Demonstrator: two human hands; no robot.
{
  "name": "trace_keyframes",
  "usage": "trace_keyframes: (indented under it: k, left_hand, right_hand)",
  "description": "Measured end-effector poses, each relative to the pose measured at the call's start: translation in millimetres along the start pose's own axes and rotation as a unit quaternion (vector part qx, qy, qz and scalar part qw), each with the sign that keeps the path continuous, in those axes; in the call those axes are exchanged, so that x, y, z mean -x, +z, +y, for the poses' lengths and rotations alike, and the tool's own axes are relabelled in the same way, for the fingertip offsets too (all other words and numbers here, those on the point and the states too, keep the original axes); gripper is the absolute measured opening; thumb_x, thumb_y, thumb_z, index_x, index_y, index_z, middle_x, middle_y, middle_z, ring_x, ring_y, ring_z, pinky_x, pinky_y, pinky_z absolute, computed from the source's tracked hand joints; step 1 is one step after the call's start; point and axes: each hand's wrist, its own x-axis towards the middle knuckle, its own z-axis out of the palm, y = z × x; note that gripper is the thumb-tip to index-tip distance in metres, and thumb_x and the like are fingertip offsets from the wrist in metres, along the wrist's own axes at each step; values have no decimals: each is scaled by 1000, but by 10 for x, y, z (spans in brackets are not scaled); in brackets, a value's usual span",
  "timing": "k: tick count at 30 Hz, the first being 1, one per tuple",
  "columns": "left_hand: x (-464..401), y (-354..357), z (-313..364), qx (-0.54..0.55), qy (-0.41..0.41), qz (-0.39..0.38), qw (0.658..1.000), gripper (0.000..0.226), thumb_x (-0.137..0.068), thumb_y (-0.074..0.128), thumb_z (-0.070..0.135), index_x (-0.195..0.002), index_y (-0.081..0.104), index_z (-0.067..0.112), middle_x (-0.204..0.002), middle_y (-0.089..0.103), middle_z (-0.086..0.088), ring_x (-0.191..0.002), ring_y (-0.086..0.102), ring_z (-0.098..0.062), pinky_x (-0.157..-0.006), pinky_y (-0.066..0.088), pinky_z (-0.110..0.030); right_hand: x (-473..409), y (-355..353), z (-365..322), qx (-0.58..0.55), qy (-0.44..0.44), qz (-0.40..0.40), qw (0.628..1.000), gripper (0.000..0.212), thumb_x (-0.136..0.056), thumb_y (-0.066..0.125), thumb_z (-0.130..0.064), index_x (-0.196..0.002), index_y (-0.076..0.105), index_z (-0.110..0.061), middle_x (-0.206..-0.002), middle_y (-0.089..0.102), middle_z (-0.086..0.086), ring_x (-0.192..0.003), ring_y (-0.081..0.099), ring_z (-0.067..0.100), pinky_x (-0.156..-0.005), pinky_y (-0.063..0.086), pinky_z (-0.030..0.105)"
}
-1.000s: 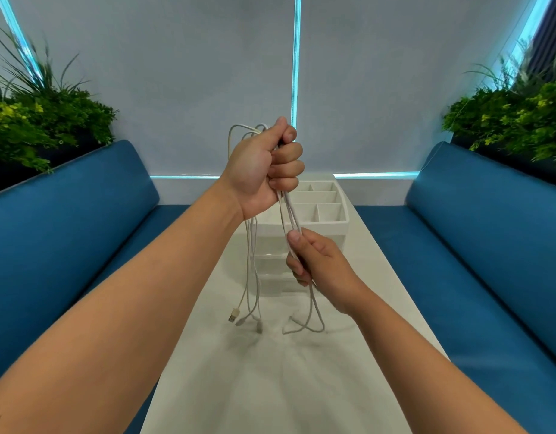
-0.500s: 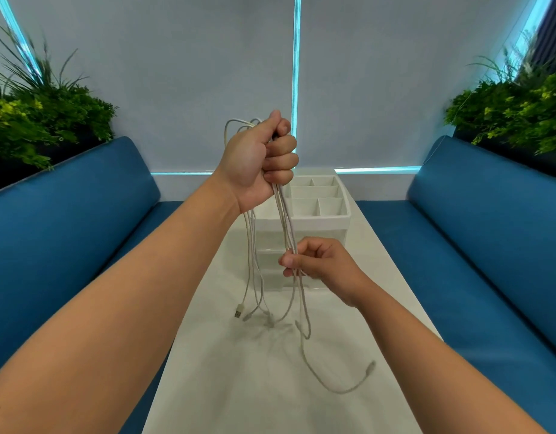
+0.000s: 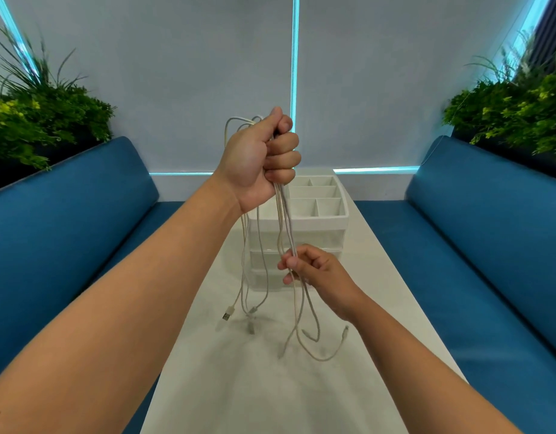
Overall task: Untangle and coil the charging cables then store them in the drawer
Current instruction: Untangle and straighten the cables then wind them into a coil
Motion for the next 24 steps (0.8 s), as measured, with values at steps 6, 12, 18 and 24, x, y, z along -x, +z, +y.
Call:
trace_keyframes:
  k: [6,12,18,24]
  left_hand:
    - [0,67,6,27,-6,-13,1000,38,-107,27,34,-73,38,20,-47,25,10,-45,10,-7,-37,12,-17]
    - [18,63,49,29,5,-9,1000,37,-106,28,33,-73,37,20,-46,25,10,-46,9,-8,-37,12,-16]
    - [66,47,-11,34,2,-8,999,37,-106,28,33,-73,38,20,-46,26,11,-46,9,-7,-36,13,-16]
    - [140,133,-53,43,-2,-33,999,38,-106,28,34,-73,38,20,-46,26,10,-46,9,-7,-37,13,-17]
  right_hand:
    - [-91,-29,68,19,-15,77,997,7,-100,49,-27,-101,46,-21,-64,44,-6,-53,35,9,-53,35,23]
    - [-70,-107,124,73,-1,71,995,41,-97,44,-43,-77,60,-10,-59,38,-5,-58,35,10,-61,36,24]
    - [10,-217,202,104,50,26,993,31,-99,42,-42,-106,68,-27,-83,54,-10,-81,50,10,-87,43,25]
    - [-49,-277,278,95,45,72,992,31,-101,42,-34,-103,69,-19,-71,57,-4,-79,64,11,-85,45,23]
